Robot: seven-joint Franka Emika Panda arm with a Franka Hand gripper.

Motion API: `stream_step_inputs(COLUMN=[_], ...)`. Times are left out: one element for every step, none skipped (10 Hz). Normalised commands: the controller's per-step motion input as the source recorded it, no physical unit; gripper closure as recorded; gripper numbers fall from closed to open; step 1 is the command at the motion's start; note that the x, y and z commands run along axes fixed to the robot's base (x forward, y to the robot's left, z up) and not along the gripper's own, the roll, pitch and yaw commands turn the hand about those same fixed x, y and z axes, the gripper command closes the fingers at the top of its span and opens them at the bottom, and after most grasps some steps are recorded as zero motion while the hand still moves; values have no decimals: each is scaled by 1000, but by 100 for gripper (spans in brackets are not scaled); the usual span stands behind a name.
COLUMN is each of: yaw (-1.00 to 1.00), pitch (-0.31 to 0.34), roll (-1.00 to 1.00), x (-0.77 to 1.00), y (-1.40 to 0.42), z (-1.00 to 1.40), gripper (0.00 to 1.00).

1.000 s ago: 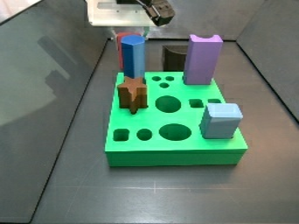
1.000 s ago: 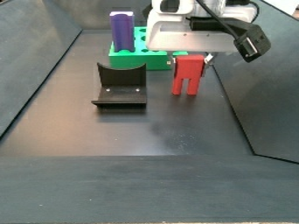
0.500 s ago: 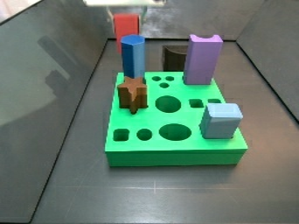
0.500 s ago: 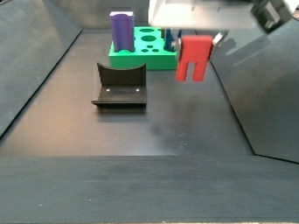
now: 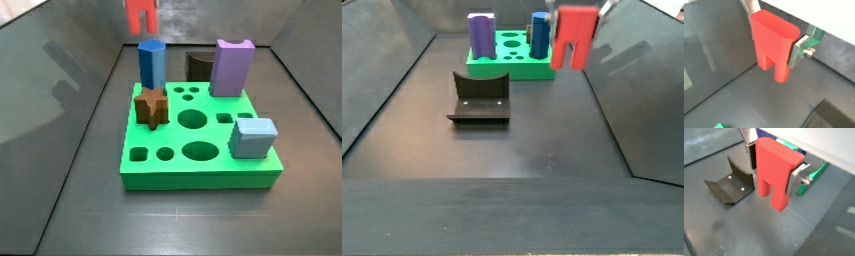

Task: Pick up the square-circle object. Move up. Rotate the square-circle object. Move to above the board. Insert the square-circle object.
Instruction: Move to above the board.

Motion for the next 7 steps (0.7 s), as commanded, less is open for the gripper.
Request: stream_step_inputs(yaw=[36,32,28,26,21,17,14], pitch=[92,100,101,104,108,106,105], roll=[121,108,94,87,73,64,54], x=[-40,-34,-24,-19,-6,6,12], y=[42,40,39,38,33,25,20], z=[1000,1000,1000,1000,1000,862,635], gripper=[100,100,100,100,100,100,100])
